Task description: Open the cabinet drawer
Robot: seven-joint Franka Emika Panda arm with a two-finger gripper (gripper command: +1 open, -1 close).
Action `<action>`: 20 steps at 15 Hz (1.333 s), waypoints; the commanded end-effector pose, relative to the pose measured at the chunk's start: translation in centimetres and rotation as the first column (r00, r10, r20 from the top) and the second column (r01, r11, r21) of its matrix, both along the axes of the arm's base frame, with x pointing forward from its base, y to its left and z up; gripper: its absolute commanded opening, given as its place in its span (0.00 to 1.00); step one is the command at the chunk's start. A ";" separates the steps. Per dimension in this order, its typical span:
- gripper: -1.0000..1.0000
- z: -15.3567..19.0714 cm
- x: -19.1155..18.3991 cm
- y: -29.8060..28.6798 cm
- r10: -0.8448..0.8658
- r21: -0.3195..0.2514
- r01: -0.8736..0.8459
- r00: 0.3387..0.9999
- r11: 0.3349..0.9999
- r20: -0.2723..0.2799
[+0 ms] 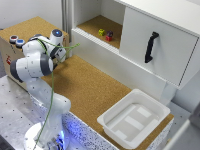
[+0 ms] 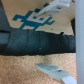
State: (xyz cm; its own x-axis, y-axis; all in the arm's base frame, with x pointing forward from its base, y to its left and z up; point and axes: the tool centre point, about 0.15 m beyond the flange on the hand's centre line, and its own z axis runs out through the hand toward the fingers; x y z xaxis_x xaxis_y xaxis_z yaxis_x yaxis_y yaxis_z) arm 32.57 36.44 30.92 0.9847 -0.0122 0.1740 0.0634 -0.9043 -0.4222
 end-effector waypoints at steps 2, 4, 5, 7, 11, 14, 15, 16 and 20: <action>0.00 -1.0 0.8 0.6 0.072 0.109 -0.070 0.997 0.992 -0.013; 0.00 -0.9 0.8 0.7 0.084 0.112 -0.082 0.996 0.990 -0.015; 0.00 -0.8 0.6 0.6 0.080 0.105 -0.079 0.997 0.991 -0.009; 0.00 -0.4 0.2 0.0 0.068 0.089 -0.067 0.998 0.994 -0.005; 0.00 -0.3 -1.7 -1.3 0.057 0.046 -0.056 0.998 0.997 -0.027; 0.00 -1.5 -2.6 -2.5 0.051 0.116 -0.045 0.998 0.992 -0.045; 0.00 -2.1 -2.6 -3.0 0.049 0.142 -0.042 0.997 0.989 -0.052; 0.00 -2.7 -2.5 -3.7 0.047 0.159 -0.038 0.997 0.987 -0.058; 0.00 -3.5 -1.5 -7.3 0.038 0.207 -0.025 0.998 0.978 -0.059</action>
